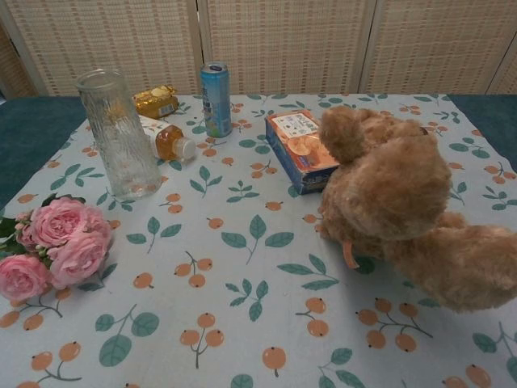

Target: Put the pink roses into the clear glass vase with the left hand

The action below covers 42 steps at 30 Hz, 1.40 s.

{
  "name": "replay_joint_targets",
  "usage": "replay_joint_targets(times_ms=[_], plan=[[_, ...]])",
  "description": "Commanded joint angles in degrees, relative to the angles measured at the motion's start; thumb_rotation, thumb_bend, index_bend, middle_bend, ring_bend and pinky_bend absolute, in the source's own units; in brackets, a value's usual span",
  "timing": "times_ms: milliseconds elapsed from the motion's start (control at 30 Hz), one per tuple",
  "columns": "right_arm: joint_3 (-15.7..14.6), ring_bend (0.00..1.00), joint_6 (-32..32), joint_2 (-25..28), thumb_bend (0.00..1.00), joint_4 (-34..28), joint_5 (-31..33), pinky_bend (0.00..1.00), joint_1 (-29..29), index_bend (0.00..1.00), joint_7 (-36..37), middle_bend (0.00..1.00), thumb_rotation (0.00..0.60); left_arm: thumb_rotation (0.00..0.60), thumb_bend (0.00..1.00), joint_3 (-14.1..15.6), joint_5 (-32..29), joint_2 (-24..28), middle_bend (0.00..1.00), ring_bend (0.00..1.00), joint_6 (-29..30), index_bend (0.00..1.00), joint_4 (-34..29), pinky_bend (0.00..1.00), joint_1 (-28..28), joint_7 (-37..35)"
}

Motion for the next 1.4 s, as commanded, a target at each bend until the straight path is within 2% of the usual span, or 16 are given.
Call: replay_joint_targets(times_ms=[33, 200, 333, 567, 667, 800, 1100, 1333, 1400], plan=[[0.0, 0.00, -0.4, 0.0, 0.09, 0.0, 0.1, 0.00, 0.1, 0.00, 0.1, 0.00, 0.600, 0.600, 0.40, 0.3, 0.4, -0.2, 0.00, 0.00, -0.2, 0.00, -0.2, 0.05, -0.2, 0.0], [0.0, 0.00, -0.7, -0.1, 0.09, 0.0, 0.2, 0.00, 0.1, 0.00, -0.2, 0.00, 0.600, 0.600, 0.40, 1.1, 1.8, -1.1, 0.00, 0.00, -3.4, 0.00, -2.1, 0.05, -2.1, 0.1], [0.0, 0.00, -1.2, 0.0, 0.09, 0.0, 0.2, 0.00, 0.3, 0.00, 0.1, 0.00, 0.600, 0.600, 0.38, 0.8, 0.0, 0.0, 0.00, 0.00, -11.5, 0.00, -6.7, 0.05, -6.3, 3.5], [0.1, 0.00, -0.9, 0.1, 0.09, -0.2, 0.3, 0.00, 0.2, 0.00, 0.6, 0.00, 0.600, 0.600, 0.36, -1.2, -10.2, 0.0, 0.00, 0.00, -26.0, 0.00, -13.1, 0.06, -13.7, 14.2], [0.2, 0.00, -1.7, 0.0, 0.09, 0.0, 0.8, 0.00, 0.5, 0.00, 0.5, 0.00, 0.600, 0.600, 0.34, -1.6, -13.3, -0.9, 0.00, 0.00, -28.8, 0.00, -14.0, 0.07, -15.8, 17.5], [0.1, 0.00, -2.4, 0.1, 0.09, -0.2, 0.8, 0.00, 0.8, 0.00, 0.8, 0.00, 0.600, 0.600, 0.34, -1.5, -16.6, -1.8, 0.00, 0.00, -30.2, 0.00, -14.5, 0.08, -17.5, 21.9], [0.1, 0.00, -2.5, 0.2, 0.09, -0.3, 0.9, 0.00, 0.8, 0.00, 0.9, 0.00, 0.600, 0.600, 0.34, -1.6, -20.3, -2.2, 0.00, 0.00, -32.1, 0.00, -16.3, 0.09, -20.0, 24.4], [0.0, 0.00, -2.3, 0.5, 0.09, -0.5, 0.7, 0.00, 0.7, 0.00, 1.2, 0.00, 0.600, 0.600, 0.34, -0.9, -26.9, -4.1, 0.00, 0.00, -34.3, 0.00, -15.0, 0.09, -23.0, 28.4], [0.0, 0.00, -2.3, 0.6, 0.09, -0.5, 0.7, 0.00, 0.7, 0.00, 1.3, 0.00, 0.600, 0.600, 0.34, -0.7, -27.4, -4.7, 0.02, 0.01, -34.3, 0.05, -14.2, 0.09, -23.6, 29.0]])
